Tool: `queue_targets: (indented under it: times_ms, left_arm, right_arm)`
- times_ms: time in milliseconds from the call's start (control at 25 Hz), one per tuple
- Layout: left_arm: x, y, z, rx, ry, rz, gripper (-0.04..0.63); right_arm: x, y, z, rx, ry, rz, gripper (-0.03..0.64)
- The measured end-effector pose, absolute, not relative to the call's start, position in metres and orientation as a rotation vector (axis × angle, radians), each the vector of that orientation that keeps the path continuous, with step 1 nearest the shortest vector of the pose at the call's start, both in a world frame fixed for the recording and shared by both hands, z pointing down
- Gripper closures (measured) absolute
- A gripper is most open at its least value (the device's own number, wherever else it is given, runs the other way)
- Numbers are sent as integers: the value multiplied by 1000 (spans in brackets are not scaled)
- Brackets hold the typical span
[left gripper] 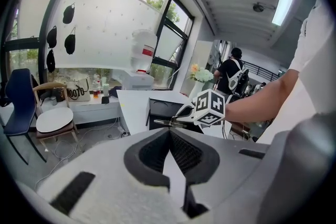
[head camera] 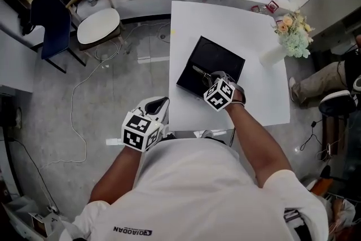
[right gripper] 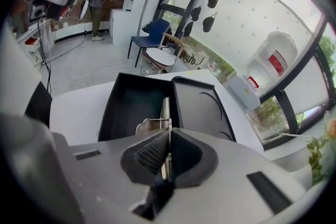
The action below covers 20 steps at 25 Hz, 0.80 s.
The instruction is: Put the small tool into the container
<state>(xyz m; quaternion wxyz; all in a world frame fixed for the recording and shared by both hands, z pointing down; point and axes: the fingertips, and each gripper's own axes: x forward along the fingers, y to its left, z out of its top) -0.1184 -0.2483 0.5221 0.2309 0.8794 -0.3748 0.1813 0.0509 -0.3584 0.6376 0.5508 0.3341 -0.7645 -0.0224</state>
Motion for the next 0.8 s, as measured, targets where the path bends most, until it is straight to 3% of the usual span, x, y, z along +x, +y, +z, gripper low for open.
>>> queue_targets:
  times_ms: [360, 800]
  left_arm:
    - [-120, -249, 525, 2391, -1032, 490, 586]
    - [-108, -257, 518, 2415, -992, 485, 586]
  right_arm:
    - [48, -354, 653, 750, -1801, -84, 595]
    - [45, -331, 677, 671, -1806, -17, 511]
